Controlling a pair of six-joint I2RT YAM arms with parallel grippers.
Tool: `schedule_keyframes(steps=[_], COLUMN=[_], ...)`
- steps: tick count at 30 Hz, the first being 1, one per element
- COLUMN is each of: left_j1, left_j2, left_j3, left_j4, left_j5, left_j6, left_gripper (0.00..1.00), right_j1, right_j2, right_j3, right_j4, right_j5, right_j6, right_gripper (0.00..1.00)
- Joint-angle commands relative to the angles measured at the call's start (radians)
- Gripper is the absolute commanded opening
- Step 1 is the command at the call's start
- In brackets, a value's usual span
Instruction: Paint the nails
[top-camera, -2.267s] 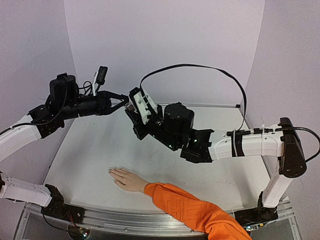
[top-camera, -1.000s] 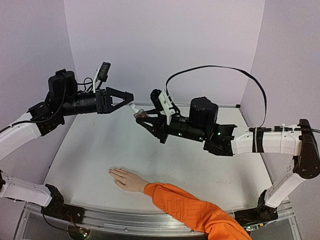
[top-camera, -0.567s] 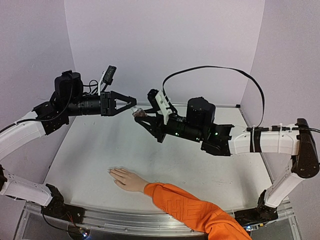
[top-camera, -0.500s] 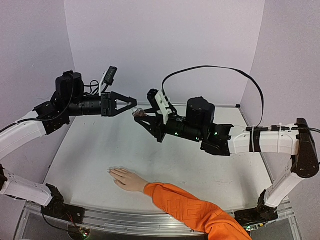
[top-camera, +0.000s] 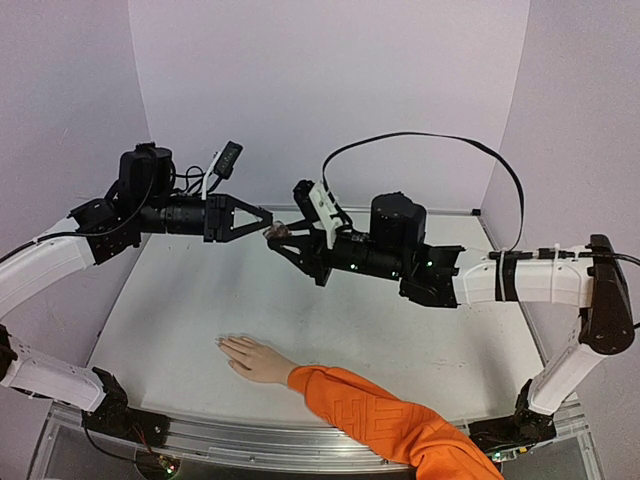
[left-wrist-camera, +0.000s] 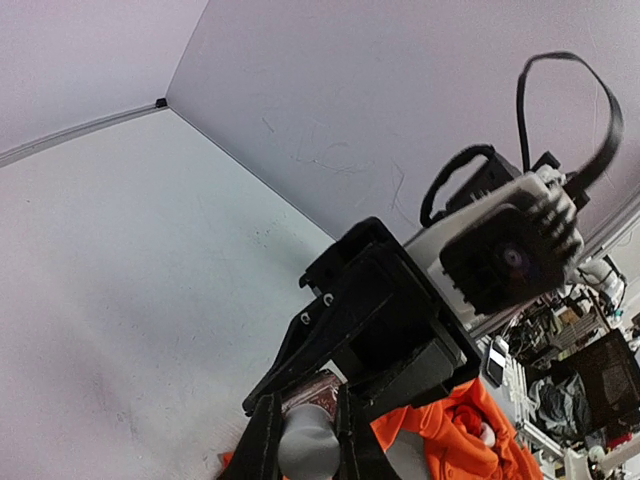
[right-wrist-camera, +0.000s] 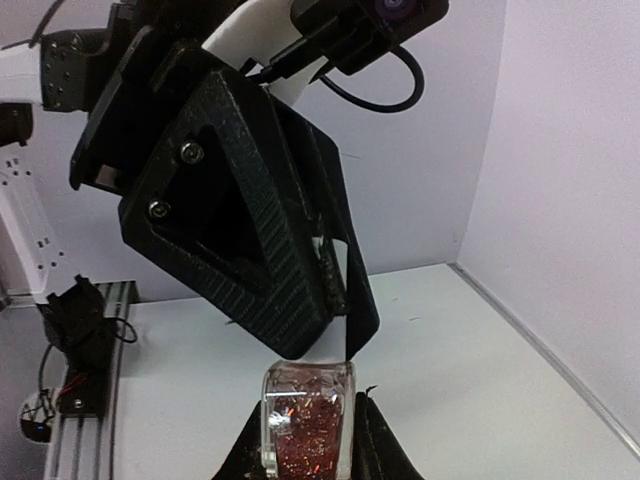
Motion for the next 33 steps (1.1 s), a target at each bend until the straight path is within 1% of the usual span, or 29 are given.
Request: schedule_keyframes(steps=[1, 3, 5, 6, 7, 8, 11, 13, 14, 15, 17, 18, 19, 20, 22, 23, 25, 28, 31, 33], left_j1=[-0.002, -0.011, -0.031, -0.032, -0.033, -0.033, -0.033, -0.033, -0.032, -0.028, -0.016, -0.014, -0.013, -0.013, -0.013, -0.013, -0.013, -0.013, -0.013, -0.013], left_j2=[0.001, 0.006, -0.003, -0.001, 0.002, 0.006, 0.005, -0.006, -0.014, -0.023, -0.049, -0.061, -0.068, -0.073, -0.075, -0.074, -0.076, -0.099, -0.107, -0.1], left_j3=[0.068, 0.085, 0.091, 0.096, 0.104, 0.111, 0.114, 0.107, 0.106, 0.107, 0.109, 0.113, 0.121, 0.133, 0.147, 0.15, 0.148, 0.136, 0.138, 0.145], left_j4=[-0.019, -0.02, -0.019, -0.02, -0.023, -0.025, -0.027, -0.027, -0.034, -0.049, -0.089, -0.118, -0.156, -0.193, -0.254, -0.275, -0.281, -0.254, -0.241, -0.24], left_j5=[0.177, 0.321, 0.385, 0.411, 0.431, 0.443, 0.479, 0.458, 0.432, 0.395, 0.289, 0.197, 0.108, 0.027, -0.109, -0.151, -0.177, -0.225, -0.261, -0.263], left_j6=[0.103, 0.162, 0.221, 0.236, 0.246, 0.252, 0.272, 0.275, 0.272, 0.264, 0.237, 0.219, 0.195, 0.171, 0.109, 0.081, 0.022, -0.035, -0.056, -0.057], left_gripper=[0.0, 0.0, 0.0, 0.0, 0.0, 0.0, 0.0, 0.0, 0.0, 0.09, 0.43, 0.57, 0.69, 0.78, 0.86, 0.87, 0.85, 0.81, 0.66, 0.58], right_j1=[-0.049, -0.072, -0.072, -0.069, -0.066, -0.064, -0.067, -0.068, -0.069, -0.07, -0.07, -0.069, -0.068, -0.063, -0.044, -0.027, 0.006, 0.043, 0.075, 0.09], right_j2=[0.005, 0.033, 0.081, 0.101, 0.11, 0.109, 0.094, 0.083, 0.074, 0.062, 0.032, 0.016, 0.007, 0.001, -0.009, -0.012, -0.01, 0.024, 0.057, 0.071], right_j3=[0.105, 0.146, 0.209, 0.227, 0.229, 0.222, 0.192, 0.179, 0.167, 0.154, 0.14, 0.134, 0.121, 0.111, 0.092, 0.081, 0.066, 0.087, 0.118, 0.131], right_j4=[0.095, 0.11, 0.133, 0.171, 0.216, 0.23, 0.231, 0.23, 0.229, 0.221, 0.108, 0.039, 0.014, 0.001, -0.006, 0.009, 0.059, 0.082, 0.087, 0.091], right_j5=[-0.41, -0.681, -0.94, -1.015, -1.053, -1.055, -1.005, -0.974, -0.946, -0.905, -0.775, -0.68, -0.578, -0.456, -0.238, -0.128, 0.044, 0.188, 0.297, 0.342], right_j6=[0.111, 0.19, 0.269, 0.33, 0.372, 0.384, 0.37, 0.362, 0.352, 0.333, 0.218, 0.146, 0.098, 0.055, 0.006, -0.01, -0.044, -0.078, -0.103, -0.118], right_gripper=[0.0, 0.0, 0.0, 0.0, 0.0, 0.0, 0.0, 0.0, 0.0, 0.0, 0.0, 0.0, 0.0, 0.0, 0.0, 0.0, 0.0, 0.0, 0.0, 0.0])
